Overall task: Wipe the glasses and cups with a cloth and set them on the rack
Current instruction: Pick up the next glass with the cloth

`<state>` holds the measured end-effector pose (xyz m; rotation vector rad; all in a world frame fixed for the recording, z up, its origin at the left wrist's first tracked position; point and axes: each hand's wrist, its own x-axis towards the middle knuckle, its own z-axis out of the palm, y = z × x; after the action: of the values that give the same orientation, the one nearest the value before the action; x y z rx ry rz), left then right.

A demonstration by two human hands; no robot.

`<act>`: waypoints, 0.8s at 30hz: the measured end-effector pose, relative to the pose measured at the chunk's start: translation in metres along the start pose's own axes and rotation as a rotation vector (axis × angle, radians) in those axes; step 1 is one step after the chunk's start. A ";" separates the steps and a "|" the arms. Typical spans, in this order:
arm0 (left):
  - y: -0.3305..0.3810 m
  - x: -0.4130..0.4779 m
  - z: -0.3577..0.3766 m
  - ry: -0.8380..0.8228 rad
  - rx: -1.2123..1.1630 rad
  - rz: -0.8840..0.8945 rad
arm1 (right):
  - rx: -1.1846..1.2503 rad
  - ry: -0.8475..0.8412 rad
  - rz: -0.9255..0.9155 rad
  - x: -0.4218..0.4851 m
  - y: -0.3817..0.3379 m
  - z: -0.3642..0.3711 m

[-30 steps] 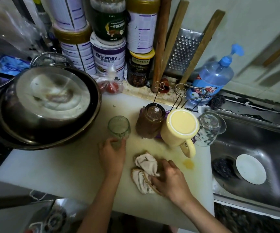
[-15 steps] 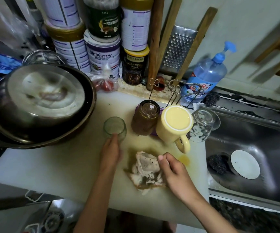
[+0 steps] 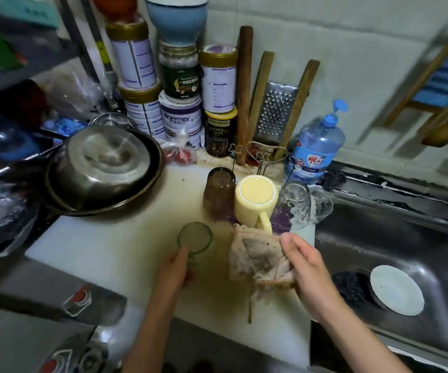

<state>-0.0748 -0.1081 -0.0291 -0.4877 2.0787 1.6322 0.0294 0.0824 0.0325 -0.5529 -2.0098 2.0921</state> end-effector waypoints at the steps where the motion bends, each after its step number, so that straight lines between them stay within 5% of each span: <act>1: 0.000 -0.013 0.003 0.003 -0.020 0.011 | 0.027 0.007 -0.014 -0.005 -0.006 -0.010; 6: 0.022 -0.082 0.038 -0.074 -0.108 0.058 | 0.171 0.022 -0.159 -0.040 -0.039 -0.077; 15: 0.062 -0.178 0.157 -0.418 -0.118 0.227 | 0.230 0.320 -0.470 -0.071 -0.089 -0.181; 24: 0.096 -0.231 0.265 -0.720 -0.045 0.305 | -0.541 0.191 -0.864 -0.088 -0.061 -0.233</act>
<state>0.1013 0.1724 0.1229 0.3856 1.6109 1.6819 0.1934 0.2672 0.1020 0.0741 -2.1364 0.9717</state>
